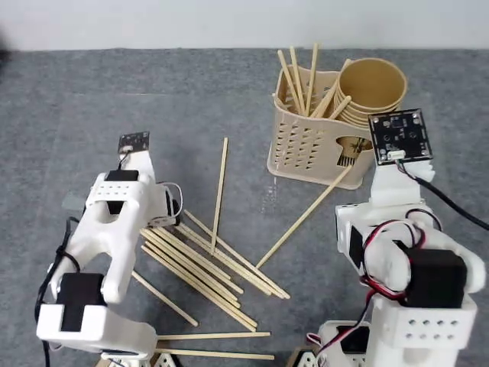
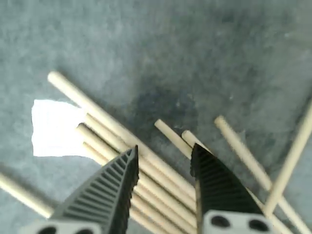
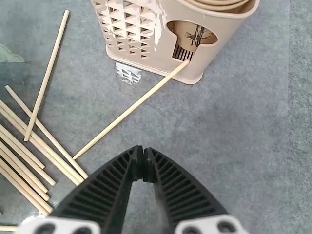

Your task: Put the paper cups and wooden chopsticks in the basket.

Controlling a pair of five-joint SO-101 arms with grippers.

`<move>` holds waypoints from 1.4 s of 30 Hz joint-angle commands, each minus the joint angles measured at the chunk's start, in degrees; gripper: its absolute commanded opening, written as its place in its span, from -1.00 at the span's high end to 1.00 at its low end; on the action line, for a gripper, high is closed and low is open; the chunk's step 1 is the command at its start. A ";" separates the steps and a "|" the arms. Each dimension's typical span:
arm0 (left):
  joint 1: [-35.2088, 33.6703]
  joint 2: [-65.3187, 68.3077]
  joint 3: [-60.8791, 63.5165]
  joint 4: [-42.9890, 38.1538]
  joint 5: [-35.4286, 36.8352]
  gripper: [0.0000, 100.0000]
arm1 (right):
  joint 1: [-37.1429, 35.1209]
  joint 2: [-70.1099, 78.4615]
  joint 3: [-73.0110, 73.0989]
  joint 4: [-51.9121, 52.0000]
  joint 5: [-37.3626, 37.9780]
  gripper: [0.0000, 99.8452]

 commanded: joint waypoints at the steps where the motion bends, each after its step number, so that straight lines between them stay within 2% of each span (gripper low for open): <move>1: -0.70 4.57 -4.18 0.44 0.26 0.65 | 0.40 -0.92 -0.26 1.63 0.62 0.97; 7: -0.79 10.99 -9.45 6.24 0.18 0.66 | 0.40 -0.92 -0.26 1.63 0.62 0.97; 12: -0.79 10.73 -10.59 6.68 0.18 0.66 | 0.40 -0.92 -0.44 1.54 0.62 0.97; 19: -0.88 0.18 -10.77 13.54 0.18 0.66 | 0.40 -0.92 -0.44 1.54 0.70 0.97; 22: -3.52 -6.51 -9.19 15.56 0.18 0.66 | 0.40 -0.92 -0.44 1.54 0.70 0.97; 29: -14.77 -19.60 2.07 13.10 1.76 0.66 | 0.31 -0.92 -0.35 1.54 0.70 0.97; 34: -20.40 -27.78 10.15 13.01 2.99 0.66 | 0.31 -0.92 -0.35 1.54 0.70 0.97; 39: -20.75 -32.35 19.21 9.05 2.99 0.66 | 0.31 -0.92 -0.35 1.54 0.70 0.97; 42: -20.75 -32.53 23.96 3.78 3.52 0.65 | 0.31 -1.01 -0.35 1.63 0.70 0.97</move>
